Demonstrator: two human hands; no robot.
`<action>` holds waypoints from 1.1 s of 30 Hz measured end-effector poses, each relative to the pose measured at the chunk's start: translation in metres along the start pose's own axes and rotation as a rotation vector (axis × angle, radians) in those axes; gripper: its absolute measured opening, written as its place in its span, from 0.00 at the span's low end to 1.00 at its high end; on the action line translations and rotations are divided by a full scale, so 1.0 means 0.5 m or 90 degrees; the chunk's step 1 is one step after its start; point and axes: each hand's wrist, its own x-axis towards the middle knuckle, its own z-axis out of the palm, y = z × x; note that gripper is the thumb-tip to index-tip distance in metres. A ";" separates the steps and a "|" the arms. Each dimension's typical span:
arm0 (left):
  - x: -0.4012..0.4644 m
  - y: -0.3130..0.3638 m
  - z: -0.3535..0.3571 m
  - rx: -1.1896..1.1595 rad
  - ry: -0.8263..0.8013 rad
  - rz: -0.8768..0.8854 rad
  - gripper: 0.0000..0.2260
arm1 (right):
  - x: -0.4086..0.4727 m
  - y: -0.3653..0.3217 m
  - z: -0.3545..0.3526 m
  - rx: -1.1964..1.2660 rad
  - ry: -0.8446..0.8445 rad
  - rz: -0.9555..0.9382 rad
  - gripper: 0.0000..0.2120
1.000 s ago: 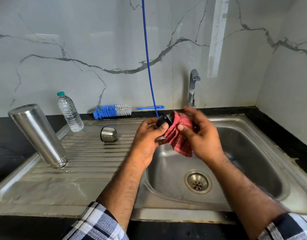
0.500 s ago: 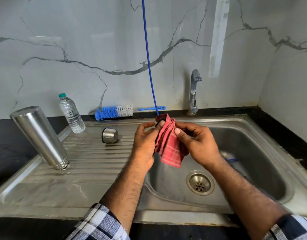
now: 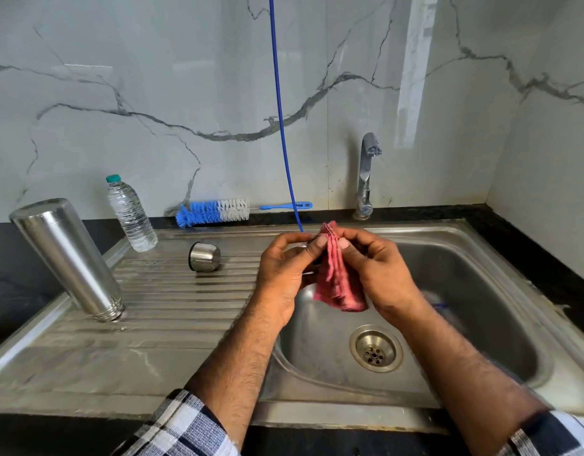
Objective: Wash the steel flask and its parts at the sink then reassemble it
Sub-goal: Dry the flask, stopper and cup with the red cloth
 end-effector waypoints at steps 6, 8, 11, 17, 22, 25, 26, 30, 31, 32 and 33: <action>-0.001 0.001 -0.004 0.026 0.071 0.000 0.23 | -0.012 0.005 0.016 -0.298 -0.002 0.000 0.19; -0.003 0.002 0.002 0.005 0.015 0.004 0.20 | -0.009 0.001 0.009 -0.263 0.048 -0.008 0.19; 0.007 0.009 -0.008 -0.023 -0.042 -0.004 0.21 | -0.001 0.005 -0.009 -0.227 0.068 -0.037 0.14; 0.014 0.009 -0.018 0.000 -0.068 -0.029 0.07 | 0.004 0.009 -0.004 -0.183 0.048 -0.158 0.14; -0.001 0.001 -0.005 0.065 -0.055 -0.076 0.09 | -0.003 0.015 0.011 -0.399 -0.038 -0.229 0.16; -0.010 -0.007 0.010 0.072 -0.054 -0.069 0.10 | -0.001 0.009 0.012 -0.507 0.052 -0.222 0.15; -0.008 -0.013 0.014 0.086 -0.049 -0.052 0.08 | 0.002 0.011 0.009 -0.528 0.091 -0.219 0.16; 0.004 -0.031 0.011 0.278 -0.057 0.160 0.06 | 0.019 0.021 0.004 -0.457 0.143 0.038 0.21; 0.009 -0.031 0.004 0.374 -0.078 0.218 0.08 | 0.024 0.024 0.003 -0.395 0.122 0.158 0.20; 0.012 -0.033 -0.003 0.456 -0.097 0.260 0.10 | 0.030 0.031 -0.001 -0.351 0.089 0.243 0.19; 0.012 -0.033 -0.007 0.495 -0.106 0.280 0.10 | 0.030 0.033 -0.002 -0.319 0.072 0.274 0.20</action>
